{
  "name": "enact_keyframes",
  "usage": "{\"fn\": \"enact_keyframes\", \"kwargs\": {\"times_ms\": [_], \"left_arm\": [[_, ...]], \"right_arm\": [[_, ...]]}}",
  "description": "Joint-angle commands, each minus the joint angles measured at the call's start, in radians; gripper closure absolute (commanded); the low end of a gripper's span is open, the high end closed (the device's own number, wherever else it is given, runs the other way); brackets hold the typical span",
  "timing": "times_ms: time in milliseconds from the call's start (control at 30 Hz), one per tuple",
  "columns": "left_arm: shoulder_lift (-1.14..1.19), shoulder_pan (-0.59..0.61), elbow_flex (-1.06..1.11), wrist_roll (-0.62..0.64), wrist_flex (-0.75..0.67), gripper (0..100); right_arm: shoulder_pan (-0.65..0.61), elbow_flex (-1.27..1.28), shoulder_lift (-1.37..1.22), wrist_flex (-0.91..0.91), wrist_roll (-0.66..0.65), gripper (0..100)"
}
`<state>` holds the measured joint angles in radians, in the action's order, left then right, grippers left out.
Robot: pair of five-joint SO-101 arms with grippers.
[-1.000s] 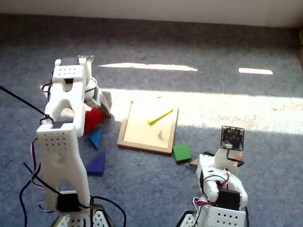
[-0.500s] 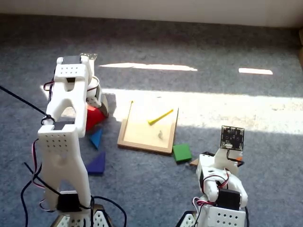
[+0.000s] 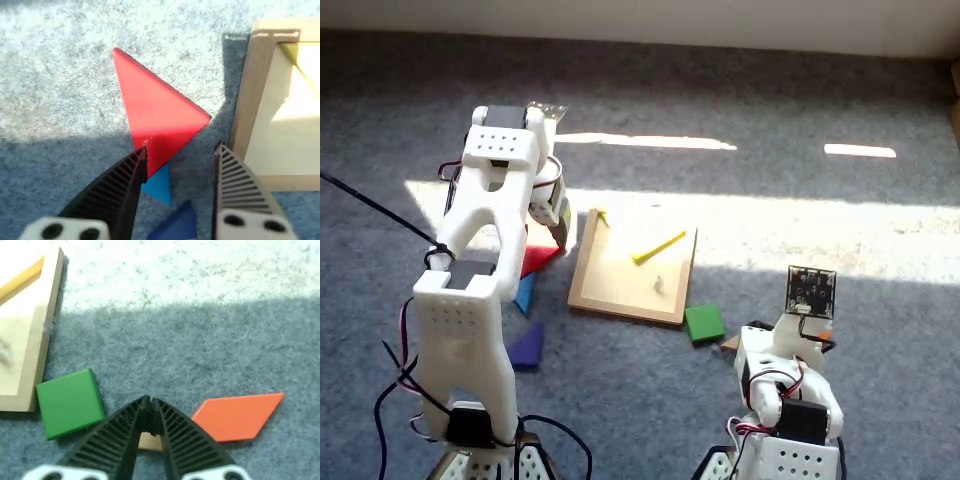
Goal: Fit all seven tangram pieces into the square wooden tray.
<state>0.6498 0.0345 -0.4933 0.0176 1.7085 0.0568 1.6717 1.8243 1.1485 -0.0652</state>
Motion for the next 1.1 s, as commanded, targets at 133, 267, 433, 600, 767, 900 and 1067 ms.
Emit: {"fn": "enact_keyframes", "kwargs": {"times_ms": [133,267,433,600,767,900,1067], "left_arm": [[-0.061,0.062,-0.004,-0.011,-0.02,76],[-0.01,0.125,-0.01,-0.009,-0.061,68],[0.12,0.122,-0.021,-0.012,-0.077,68],[0.259,0.09,-0.143,-0.012,-0.052,72],[0.357,0.058,-0.3,-0.012,0.023,81],[0.375,0.045,-0.344,-0.012,0.038,84],[0.371,0.01,-0.349,-0.011,0.044,91]], "right_arm": [[0.013,0.131,0.012,-0.021,-0.012,99.4],[0.013,0.131,0.012,-0.021,-0.012,99.4],[0.013,0.131,0.012,-0.021,-0.012,99.4],[0.013,0.131,0.012,-0.021,-0.012,99.4],[0.013,0.131,0.012,-0.021,-0.012,99.4],[0.013,0.131,0.012,-0.021,-0.012,99.4],[0.013,0.131,0.012,-0.021,-0.012,99.4]]}}
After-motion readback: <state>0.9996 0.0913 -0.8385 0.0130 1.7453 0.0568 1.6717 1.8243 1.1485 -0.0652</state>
